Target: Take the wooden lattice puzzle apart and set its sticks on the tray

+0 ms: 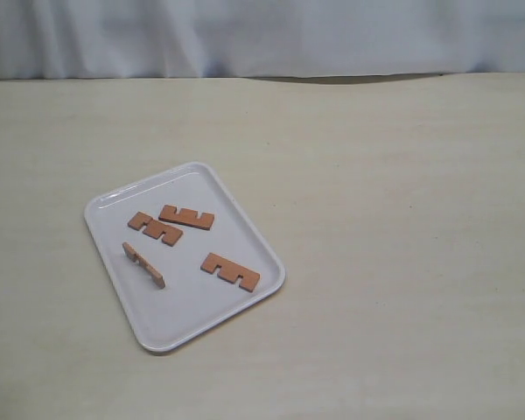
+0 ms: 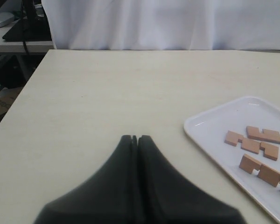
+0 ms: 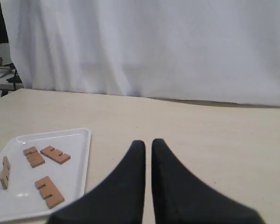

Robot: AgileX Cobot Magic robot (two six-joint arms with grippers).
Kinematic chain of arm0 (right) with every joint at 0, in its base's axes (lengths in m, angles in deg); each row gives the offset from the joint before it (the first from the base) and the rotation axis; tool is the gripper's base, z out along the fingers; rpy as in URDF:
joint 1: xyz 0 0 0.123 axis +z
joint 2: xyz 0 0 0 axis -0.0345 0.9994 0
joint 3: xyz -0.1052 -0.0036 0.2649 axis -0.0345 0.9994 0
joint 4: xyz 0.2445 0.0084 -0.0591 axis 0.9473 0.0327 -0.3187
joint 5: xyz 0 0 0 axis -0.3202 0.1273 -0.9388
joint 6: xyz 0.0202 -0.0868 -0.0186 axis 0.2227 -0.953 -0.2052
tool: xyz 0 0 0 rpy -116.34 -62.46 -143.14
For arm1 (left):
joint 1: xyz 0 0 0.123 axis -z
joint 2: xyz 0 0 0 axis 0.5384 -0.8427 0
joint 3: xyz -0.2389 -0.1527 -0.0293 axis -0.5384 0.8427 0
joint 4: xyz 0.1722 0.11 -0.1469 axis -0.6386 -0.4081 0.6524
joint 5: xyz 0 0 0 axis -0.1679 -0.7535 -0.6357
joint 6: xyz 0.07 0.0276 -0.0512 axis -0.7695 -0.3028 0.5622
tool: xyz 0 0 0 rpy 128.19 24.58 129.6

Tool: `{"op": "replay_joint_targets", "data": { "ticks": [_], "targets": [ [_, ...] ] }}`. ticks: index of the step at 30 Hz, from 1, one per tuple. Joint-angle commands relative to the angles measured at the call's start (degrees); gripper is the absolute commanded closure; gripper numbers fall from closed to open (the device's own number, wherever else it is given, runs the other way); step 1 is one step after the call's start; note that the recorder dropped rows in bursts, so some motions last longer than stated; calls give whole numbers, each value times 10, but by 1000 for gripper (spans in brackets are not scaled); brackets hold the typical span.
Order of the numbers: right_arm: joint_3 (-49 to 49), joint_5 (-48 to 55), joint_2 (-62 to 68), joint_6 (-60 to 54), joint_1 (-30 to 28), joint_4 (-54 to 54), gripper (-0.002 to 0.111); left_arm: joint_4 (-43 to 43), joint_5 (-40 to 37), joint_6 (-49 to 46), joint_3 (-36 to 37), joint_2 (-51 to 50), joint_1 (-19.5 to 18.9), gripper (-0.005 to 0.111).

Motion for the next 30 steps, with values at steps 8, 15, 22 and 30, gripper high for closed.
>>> {"op": "replay_joint_targets", "data": {
  "ticks": [8,15,22,30],
  "targets": [
    [1,112,-3,1,1,-90,104,0,10,0,1,1,5,107],
    [1,111,-3,1,1,-90,104,0,10,0,1,1,5,107],
    [1,109,-3,1,-91,-89,104,0,10,0,1,1,5,107],
    [1,108,-3,1,-256,-89,104,0,10,0,1,1,5,107]
  ]
}}
